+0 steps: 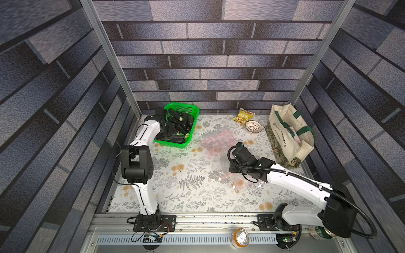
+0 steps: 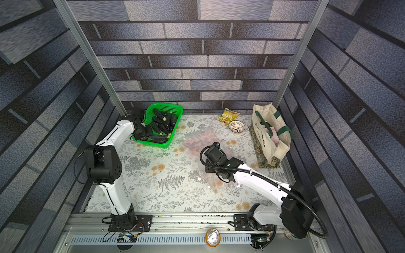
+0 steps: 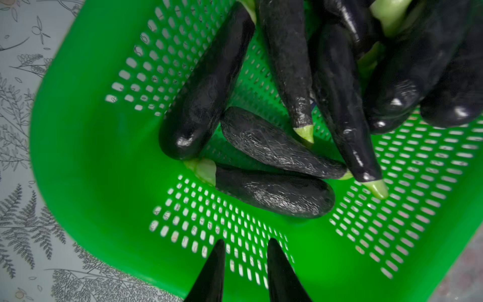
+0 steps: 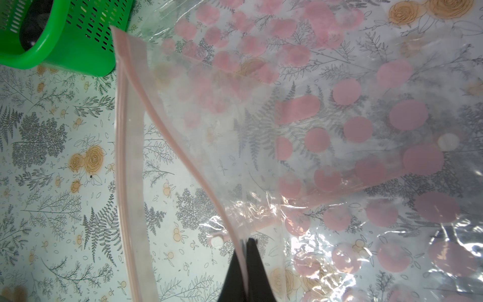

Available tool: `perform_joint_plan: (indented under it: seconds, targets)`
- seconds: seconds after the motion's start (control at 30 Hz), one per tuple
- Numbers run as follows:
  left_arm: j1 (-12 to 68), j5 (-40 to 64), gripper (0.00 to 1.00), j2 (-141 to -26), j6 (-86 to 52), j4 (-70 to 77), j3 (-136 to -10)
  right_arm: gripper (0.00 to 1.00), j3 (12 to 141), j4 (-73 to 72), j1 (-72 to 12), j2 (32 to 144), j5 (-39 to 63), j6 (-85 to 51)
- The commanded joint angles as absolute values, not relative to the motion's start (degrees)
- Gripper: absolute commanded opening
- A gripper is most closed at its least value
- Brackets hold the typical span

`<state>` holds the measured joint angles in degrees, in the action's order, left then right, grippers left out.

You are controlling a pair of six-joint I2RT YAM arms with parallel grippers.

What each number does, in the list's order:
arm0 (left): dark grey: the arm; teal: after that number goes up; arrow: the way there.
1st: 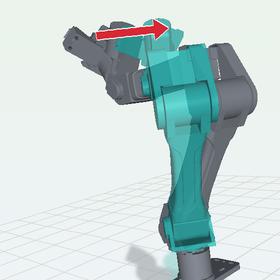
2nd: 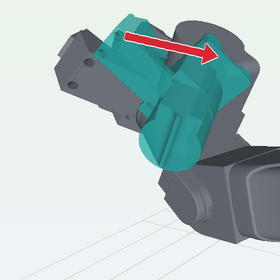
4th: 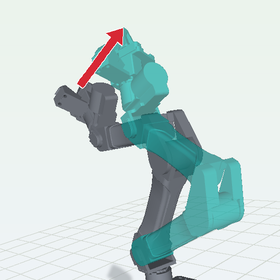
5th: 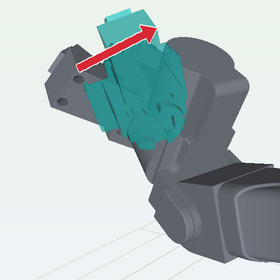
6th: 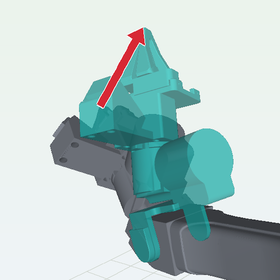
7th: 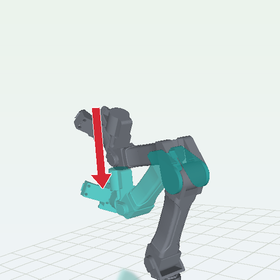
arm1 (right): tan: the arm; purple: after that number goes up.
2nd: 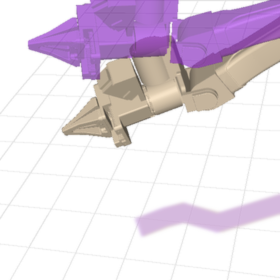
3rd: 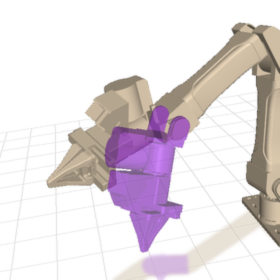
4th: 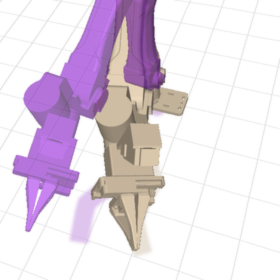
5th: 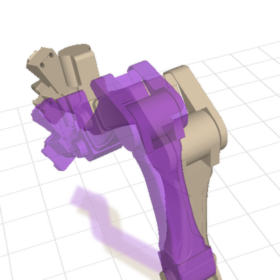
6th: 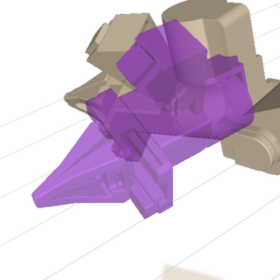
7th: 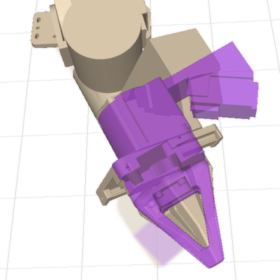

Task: Place the eggplant in a zip-top bag and seal the zipper
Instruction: Move the basket to the center of the board, then pick up the eggplant from the basket.

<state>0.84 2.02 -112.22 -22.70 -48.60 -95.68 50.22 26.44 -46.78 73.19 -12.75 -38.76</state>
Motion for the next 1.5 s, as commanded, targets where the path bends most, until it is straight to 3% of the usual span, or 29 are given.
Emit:
perform_joint_plan:
  seconds: [0.0,0.23,0.57,0.7,0.83,1.37,1.47]
  targets:
    - [0.1,2.0,0.28,-113.8,-19.4,-54.5,-98.8,0.00,49.6,25.3,-46.6,72.7,-11.7,-39.1]
    - [1.7,7.7,0.25,-111.7,-20.2,-54.6,-93.3,0.00,49.5,23.0,-46.6,73.1,-10.8,-39.8]
    - [7.6,8.2,0.24,-101.0,-23.9,-56.0,-79.0,0.00,50.5,22.6,-46.6,73.9,-9.9,-39.3]
    - [9.5,9.6,0.30,-93.2,-26.4,-53.8,-73.8,0.00,50.3,22.3,-46.6,73.8,-9.6,-39.2]
    - [9.3,9.7,0.38,-90.2,-27.2,-50.9,-76.8,0.00,50.8,22.2,-46.6,74.2,-9.0,-39.1]
    - [4.4,12.2,0.45,-120.0,-20.6,-47.7,-107.1,0.00,51.2,23.3,-46.5,72.7,-9.3,-38.9]
    - [4.7,13.7,0.52,-123.3,-19.7,-47.5,-110.2,0.00,50.8,23.7,-46.6,72.3,-9.6,-39.0]
